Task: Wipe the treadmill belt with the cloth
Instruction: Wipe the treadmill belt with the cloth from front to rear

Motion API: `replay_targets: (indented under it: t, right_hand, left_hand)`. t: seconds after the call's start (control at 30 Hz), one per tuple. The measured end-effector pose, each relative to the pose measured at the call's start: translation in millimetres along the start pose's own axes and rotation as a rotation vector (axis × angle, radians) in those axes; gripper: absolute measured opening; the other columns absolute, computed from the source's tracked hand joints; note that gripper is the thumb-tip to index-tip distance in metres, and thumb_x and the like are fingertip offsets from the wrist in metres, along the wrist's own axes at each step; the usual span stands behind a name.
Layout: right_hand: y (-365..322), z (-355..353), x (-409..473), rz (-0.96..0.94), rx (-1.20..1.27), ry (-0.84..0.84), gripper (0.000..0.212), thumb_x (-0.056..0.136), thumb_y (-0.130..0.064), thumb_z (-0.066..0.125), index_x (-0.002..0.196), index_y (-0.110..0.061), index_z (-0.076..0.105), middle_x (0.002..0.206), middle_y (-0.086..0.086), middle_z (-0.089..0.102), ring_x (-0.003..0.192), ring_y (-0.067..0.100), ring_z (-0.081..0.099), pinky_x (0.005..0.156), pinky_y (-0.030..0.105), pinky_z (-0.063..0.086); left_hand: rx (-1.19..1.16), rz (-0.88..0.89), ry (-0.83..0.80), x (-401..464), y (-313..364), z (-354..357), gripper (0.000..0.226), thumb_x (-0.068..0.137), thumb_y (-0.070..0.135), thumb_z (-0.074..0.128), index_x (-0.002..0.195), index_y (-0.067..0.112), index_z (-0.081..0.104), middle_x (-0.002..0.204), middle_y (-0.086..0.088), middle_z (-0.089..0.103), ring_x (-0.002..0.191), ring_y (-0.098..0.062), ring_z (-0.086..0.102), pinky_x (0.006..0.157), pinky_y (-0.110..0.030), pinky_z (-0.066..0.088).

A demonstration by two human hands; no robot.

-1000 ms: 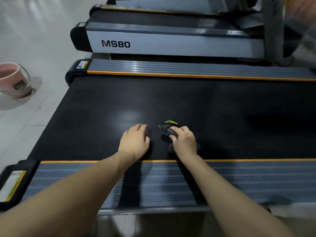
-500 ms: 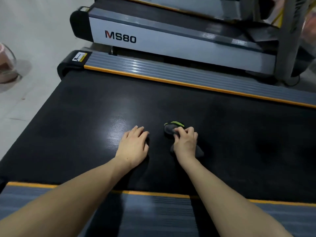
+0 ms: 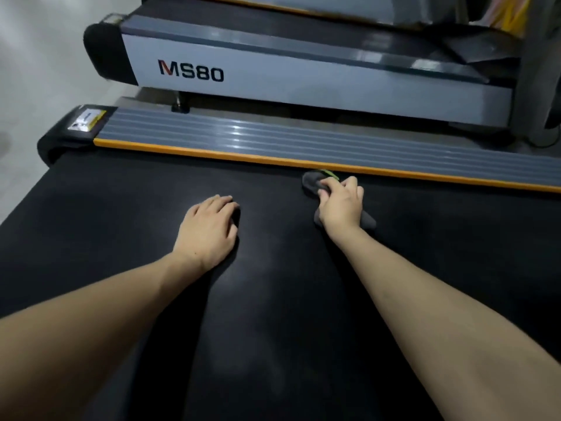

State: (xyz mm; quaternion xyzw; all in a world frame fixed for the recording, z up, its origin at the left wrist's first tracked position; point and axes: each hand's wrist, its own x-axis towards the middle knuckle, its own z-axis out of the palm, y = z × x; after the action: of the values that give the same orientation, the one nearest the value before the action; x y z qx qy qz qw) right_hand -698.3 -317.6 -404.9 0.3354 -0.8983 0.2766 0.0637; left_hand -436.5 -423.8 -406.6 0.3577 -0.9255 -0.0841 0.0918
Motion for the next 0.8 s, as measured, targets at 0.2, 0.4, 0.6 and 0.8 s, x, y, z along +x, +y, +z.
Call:
replay_targets:
  t: [0.2,0.4,0.6,0.8]
  right_hand:
    - [-58.4,25.7,-13.1,0.029,-0.026,-0.004,0.019,0.094,-0.030,0.060,0.110,-0.027,0.070,0.114,0.011,0.048,0.102,0.035,0.046,0.095,0.042,0.042]
    - [-153.1,65.5,-36.6,-0.218,0.154,-0.135,0.015,0.092,-0.029,0.065,0.104,-0.028,0.074,0.105,0.005,0.046,0.101,0.028,0.044,0.096,0.037,0.042]
    - [-55.5,18.0,-16.8,-0.200,0.072,0.006,0.017,0.086,-0.018,0.070,0.102,-0.022,0.076,0.110,0.014,0.050,0.095,0.036,0.051,0.087,0.034,0.044]
    - [-39.4,14.3,-9.9,0.120,-0.015,0.155,0.020,0.085,-0.021,0.068,0.104,-0.022,0.076,0.102,0.018,0.060,0.091,0.043,0.055,0.085,0.042,0.046]
  left_hand:
    - [0.030,-0.059,0.017,-8.5,-58.1,-19.3,0.046,0.094,0.034,0.038,0.134,0.026,0.059,0.151,0.001,0.050,0.146,-0.022,0.038,0.116,-0.043,0.032]
    - [-0.049,-0.103,0.093,-16.8,-65.7,-9.9,0.050,0.089,0.034,0.035,0.128,0.023,0.064,0.147,0.005,0.055,0.144,-0.016,0.041,0.119,-0.040,0.029]
    - [-0.046,-0.104,0.085,-18.4,-66.4,-10.4,0.054,0.088,0.035,0.033,0.133,0.023,0.062,0.151,0.008,0.051,0.147,-0.012,0.035,0.121,-0.037,0.024]
    - [-0.035,-0.127,0.074,-15.6,-63.5,-13.0,0.054,0.089,0.036,0.032,0.133,0.023,0.060,0.149,0.008,0.051,0.147,-0.013,0.034,0.121,-0.038,0.023]
